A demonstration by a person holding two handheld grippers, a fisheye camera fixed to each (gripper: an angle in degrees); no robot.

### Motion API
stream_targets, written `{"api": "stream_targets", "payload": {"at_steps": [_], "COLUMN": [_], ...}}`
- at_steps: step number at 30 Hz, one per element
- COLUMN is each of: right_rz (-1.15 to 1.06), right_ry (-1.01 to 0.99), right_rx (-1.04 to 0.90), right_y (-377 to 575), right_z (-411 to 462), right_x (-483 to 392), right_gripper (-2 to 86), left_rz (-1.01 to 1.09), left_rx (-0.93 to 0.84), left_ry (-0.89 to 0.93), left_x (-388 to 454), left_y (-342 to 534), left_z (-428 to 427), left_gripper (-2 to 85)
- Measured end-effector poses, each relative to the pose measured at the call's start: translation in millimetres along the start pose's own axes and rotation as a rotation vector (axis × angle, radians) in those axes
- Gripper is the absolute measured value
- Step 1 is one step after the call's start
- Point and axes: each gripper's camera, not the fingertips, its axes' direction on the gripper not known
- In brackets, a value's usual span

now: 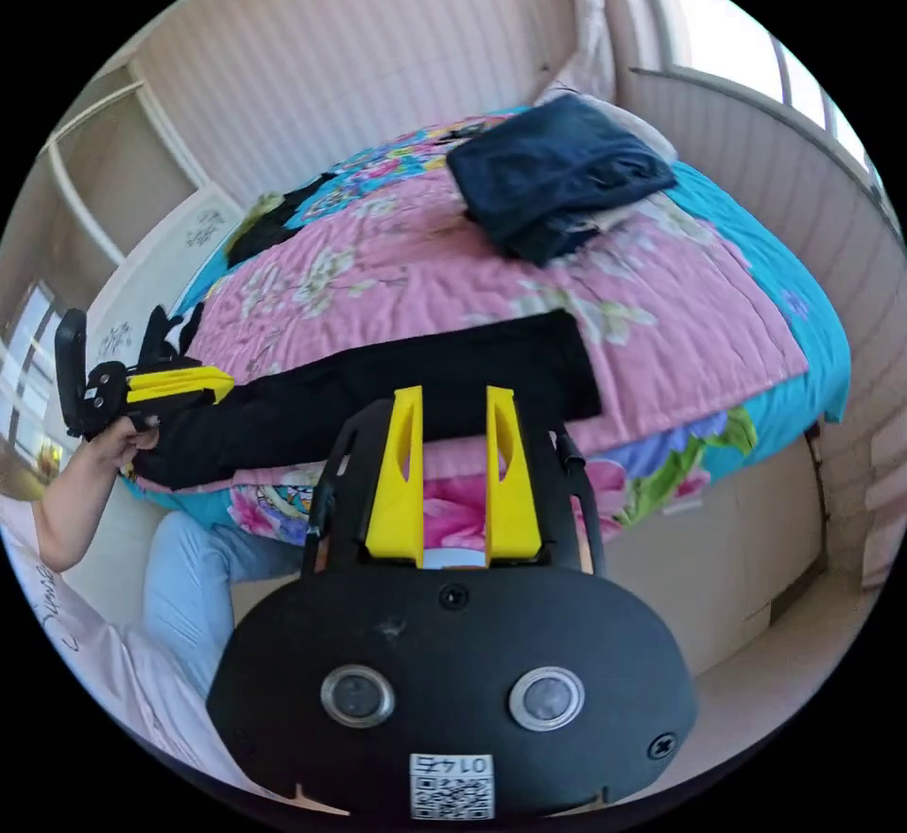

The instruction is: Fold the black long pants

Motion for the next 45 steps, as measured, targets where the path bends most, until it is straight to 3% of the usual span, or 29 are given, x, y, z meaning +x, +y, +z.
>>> {"api": "stream_targets", "payload": {"at_steps": [7, 17, 19, 23, 29, 35, 45], "right_rz": [0.144, 0.190, 0.153, 0.092, 0.072, -0.013, -0.279], "right_ry": [0.012, 0.013, -0.006, -0.071, -0.221, -0.337, -0.500], "right_rx": [0.017, 0.005, 0.004, -0.012, 0.071, 0.169, 0.209], "right_y": [27.7, 37.7, 41.8, 51.2, 71.3, 90.7, 107.5], "right_z": [2.4, 36.4, 35.9, 41.3, 22.4, -17.3, -42.1], "right_x": [85.3, 127.6, 125.3, 123.5, 111.8, 57.0, -121.3], "right_gripper": [13.2, 11.3, 8.1, 6.4, 5.5, 5.3, 5.4], "left_rz": [0.151, 0.218, 0.199, 0.215, 0.209, 0.254, 0.080], "left_rx": [0.085, -0.005, -0.122, -0.082, -0.100, -0.013, 0.143], "left_ry": [0.038, 0.109, 0.104, 0.173, 0.209, 0.143, 0.049], "left_x": [49.7, 89.4, 93.7, 88.7, 79.6, 62.4, -41.5], "left_y": [-120.3, -239.8, -248.8, -243.7, -240.8, -201.3, -47.1], "left_z": [44.7, 131.0, 163.1, 155.7, 111.6, -1.6, -210.8], "left_gripper": [5.6, 12.0, 12.1, 7.1, 3.1, 1.9, 1.7]}}
